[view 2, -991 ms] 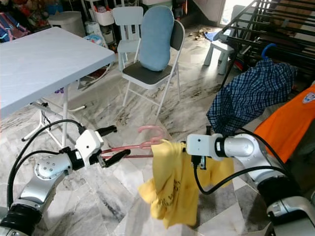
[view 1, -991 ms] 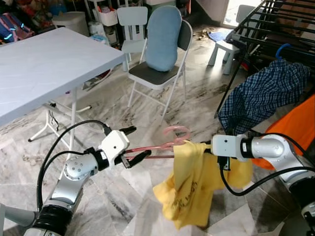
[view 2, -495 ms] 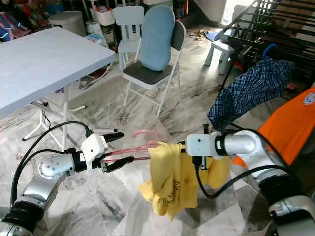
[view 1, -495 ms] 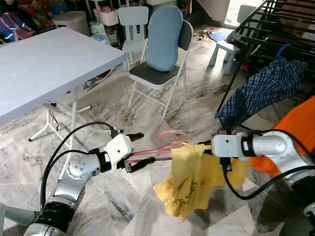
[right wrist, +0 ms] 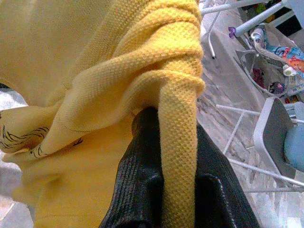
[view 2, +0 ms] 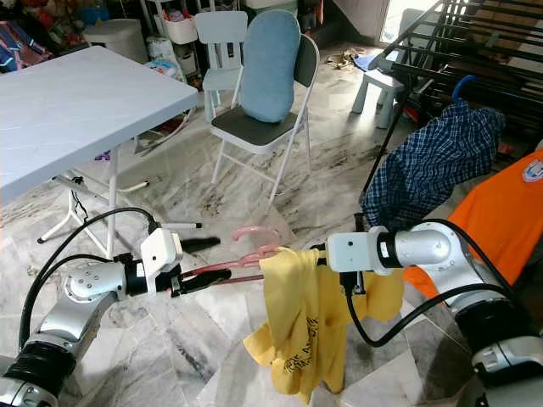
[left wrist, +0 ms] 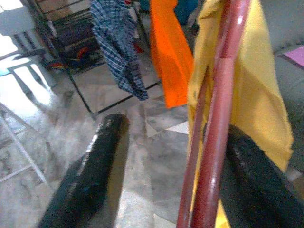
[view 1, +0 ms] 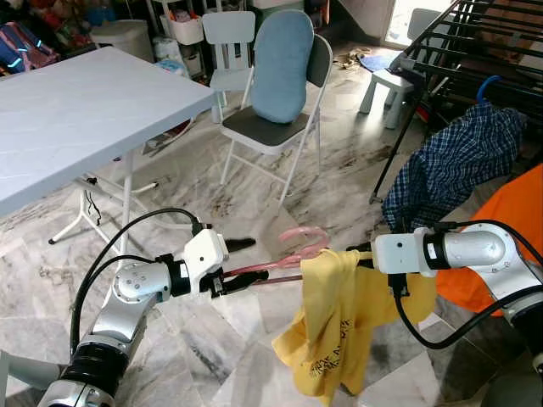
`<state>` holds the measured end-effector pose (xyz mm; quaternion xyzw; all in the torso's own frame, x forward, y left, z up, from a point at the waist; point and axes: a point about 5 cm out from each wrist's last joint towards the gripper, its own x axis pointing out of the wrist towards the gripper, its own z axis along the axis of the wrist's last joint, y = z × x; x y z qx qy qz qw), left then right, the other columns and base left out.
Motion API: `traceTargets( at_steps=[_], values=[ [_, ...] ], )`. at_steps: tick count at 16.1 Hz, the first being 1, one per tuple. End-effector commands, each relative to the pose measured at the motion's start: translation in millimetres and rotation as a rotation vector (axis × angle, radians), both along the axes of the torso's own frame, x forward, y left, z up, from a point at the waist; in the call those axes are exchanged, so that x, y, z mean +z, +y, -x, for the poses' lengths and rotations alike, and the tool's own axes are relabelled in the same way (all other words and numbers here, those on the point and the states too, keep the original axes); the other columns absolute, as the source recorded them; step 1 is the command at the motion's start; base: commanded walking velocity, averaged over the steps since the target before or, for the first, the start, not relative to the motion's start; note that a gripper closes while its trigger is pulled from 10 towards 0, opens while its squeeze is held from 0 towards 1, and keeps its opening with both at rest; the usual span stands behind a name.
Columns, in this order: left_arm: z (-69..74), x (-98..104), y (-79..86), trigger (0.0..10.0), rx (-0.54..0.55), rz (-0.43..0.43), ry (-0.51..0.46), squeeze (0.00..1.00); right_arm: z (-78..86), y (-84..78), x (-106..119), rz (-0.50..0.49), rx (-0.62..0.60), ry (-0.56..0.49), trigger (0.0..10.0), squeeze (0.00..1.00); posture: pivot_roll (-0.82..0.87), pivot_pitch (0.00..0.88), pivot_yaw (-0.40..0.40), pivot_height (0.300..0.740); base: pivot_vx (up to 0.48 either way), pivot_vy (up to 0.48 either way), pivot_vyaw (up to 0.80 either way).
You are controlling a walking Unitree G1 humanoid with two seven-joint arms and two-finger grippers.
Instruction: Hang hanger
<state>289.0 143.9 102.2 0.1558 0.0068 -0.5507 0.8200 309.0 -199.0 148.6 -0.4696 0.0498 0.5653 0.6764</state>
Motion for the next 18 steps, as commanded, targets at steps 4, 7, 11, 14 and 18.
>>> traceTargets(
  at_steps=[4, 7, 11, 14, 18],
  values=[
    [-0.7, 3, -0.4, 0.0, -0.041, 0.007, 0.029, 0.0, -3.6, 11.2, 17, -0.045, 0.063, -0.066, 10.0, 0.0, -0.27, 0.0, 0.039, 0.74, 0.0, 0.0, 0.0],
    [0.4, 2, -3.6, 0.0, -0.084, -0.013, 0.052, 0.0, -6.0, 14.0, 21, -0.062, 0.061, -0.088, 10.0, 0.0, -0.27, 0.0, 0.042, 0.74, 0.0, 0.0, 0.0],
    [2.0, -2, -3.0, 0.0, -0.127, -0.054, 0.093, 0.0, -9.1, 18.9, 23, -0.082, 0.057, -0.119, 10.0, 0.0, -0.27, 0.0, 0.048, 0.74, 0.0, 0.0, 0.0],
    [4.2, -4, -4.5, 0.0, -0.164, -0.072, 0.122, 0.0, -10.7, 20.7, 23, -0.081, 0.057, -0.13, 10.0, 0.0, -0.27, 0.0, 0.047, 0.74, 0.0, 0.0, 0.0],
    [2.9, -4, -7.2, 0.0, -0.144, -0.053, 0.118, 0.0, -13.8, 23.2, 24, -0.084, 0.055, -0.148, 10.0, 0.0, -0.27, 0.0, 0.046, 0.74, 0.0, 0.0, 0.0]
  ],
)
